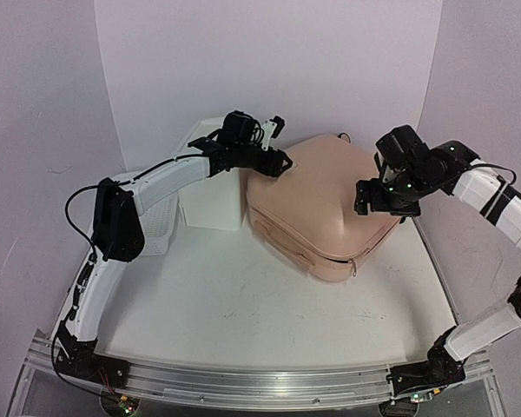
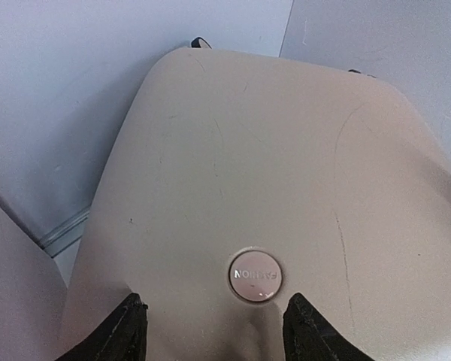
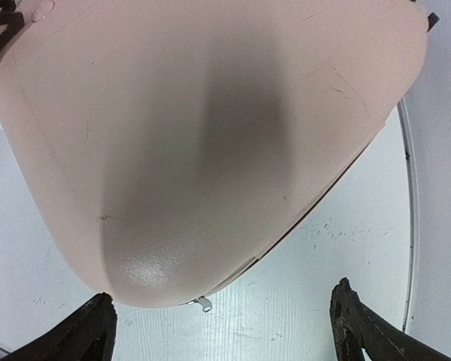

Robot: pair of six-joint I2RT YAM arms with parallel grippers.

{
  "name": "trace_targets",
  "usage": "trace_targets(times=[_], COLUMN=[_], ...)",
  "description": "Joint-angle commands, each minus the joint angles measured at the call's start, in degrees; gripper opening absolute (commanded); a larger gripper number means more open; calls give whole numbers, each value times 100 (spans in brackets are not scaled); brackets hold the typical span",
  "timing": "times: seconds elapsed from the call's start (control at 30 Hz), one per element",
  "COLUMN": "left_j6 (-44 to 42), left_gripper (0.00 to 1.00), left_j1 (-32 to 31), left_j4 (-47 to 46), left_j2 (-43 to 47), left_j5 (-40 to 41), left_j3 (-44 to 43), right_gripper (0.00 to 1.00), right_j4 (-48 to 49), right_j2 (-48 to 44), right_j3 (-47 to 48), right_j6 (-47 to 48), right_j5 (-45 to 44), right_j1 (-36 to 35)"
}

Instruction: Open, take out, and arrange the luggage

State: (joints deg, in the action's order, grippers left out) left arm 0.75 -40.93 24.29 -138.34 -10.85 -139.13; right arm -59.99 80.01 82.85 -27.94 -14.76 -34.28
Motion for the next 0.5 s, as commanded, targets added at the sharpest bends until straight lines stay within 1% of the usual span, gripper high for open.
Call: trace_targets(times=[0.0,0.2,0.33,0.4,0.47], left_j6=[937,1206,1350,1244,1107], left_gripper=[61,60,59,59,59], left_j1=[-339,-1050,-1659,-1866,-1874], left_j4=[479,570,578,613,608], left_j2=[417,777,912,1097,1483], left_j5=[-919,-1279,-1631,-1596,-1489], left_j3=[873,1600,1880,2072,2448], right_gripper=[98,98,98,98,98], right_j4=[-189,-518,-566,-559,-354], right_j2=[-388,-702,-876,-884,-846], right_j3=[63,81,-59,-100,-167], right_j6=[-68,103,127,182,609], right_j5=[-461,-870,-999,-869,-289], right_j1=[9,9,9,9,0])
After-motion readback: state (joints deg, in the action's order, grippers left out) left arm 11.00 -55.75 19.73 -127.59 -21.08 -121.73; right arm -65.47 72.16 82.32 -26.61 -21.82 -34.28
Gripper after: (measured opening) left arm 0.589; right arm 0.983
